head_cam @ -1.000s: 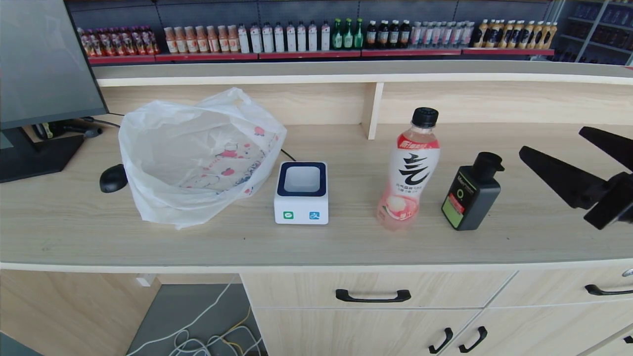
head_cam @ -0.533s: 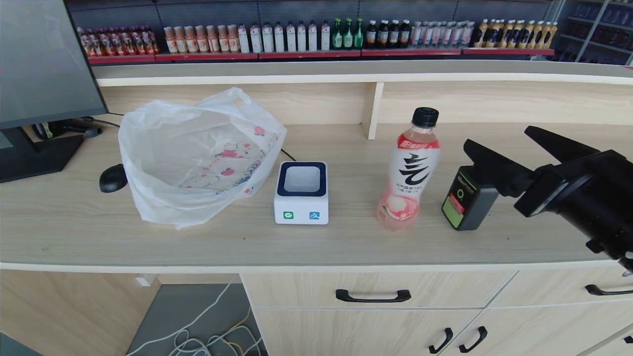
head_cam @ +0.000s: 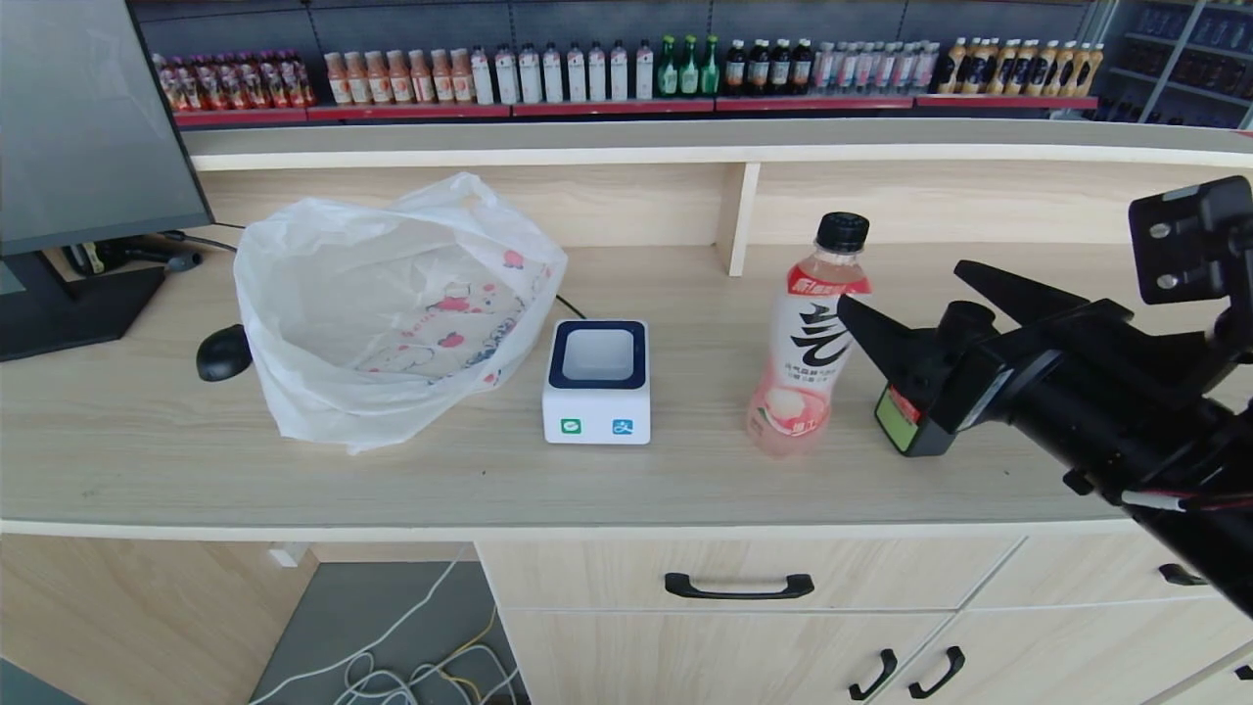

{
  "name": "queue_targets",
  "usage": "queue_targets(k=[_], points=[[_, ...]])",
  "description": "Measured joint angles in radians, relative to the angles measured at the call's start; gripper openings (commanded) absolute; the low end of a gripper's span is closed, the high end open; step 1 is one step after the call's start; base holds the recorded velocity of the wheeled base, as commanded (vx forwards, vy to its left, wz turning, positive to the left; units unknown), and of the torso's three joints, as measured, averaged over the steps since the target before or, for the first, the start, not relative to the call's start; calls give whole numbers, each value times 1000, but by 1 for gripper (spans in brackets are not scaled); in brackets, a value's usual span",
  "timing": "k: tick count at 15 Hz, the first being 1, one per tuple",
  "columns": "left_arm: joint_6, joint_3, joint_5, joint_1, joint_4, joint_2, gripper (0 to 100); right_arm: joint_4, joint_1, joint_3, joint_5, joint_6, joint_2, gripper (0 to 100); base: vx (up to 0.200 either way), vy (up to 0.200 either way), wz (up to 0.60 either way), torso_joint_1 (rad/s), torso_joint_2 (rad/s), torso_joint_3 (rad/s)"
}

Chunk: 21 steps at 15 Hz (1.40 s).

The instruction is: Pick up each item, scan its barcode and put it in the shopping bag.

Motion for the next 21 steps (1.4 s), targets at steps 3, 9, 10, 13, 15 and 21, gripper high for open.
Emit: queue_targets(k=[3, 9, 10, 13, 15, 21], points=[[0, 0, 0, 0, 0, 0, 100, -2, 8, -19, 0, 1, 21, 100, 0, 0, 0, 0, 0, 0], [0, 0, 0, 0, 0, 0, 100, -14, 7, -91, -50, 13, 106, 100, 0, 0, 0, 0, 0, 0], [0, 0, 0, 0, 0, 0, 100, -15, 4, -97, -66, 26, 114, 100, 0, 0, 0, 0, 0, 0], [0, 0, 0, 0, 0, 0, 100, -15, 4, -102, -70, 30, 129, 100, 0, 0, 0, 0, 0, 0], [0, 0, 0, 0, 0, 0, 100, -15, 5, -110, -71, 32, 139, 100, 0, 0, 0, 0, 0, 0], [0, 0, 0, -1, 0, 0, 100, -16, 6, -125, -72, 36, 181, 100, 0, 0, 0, 0, 0, 0]])
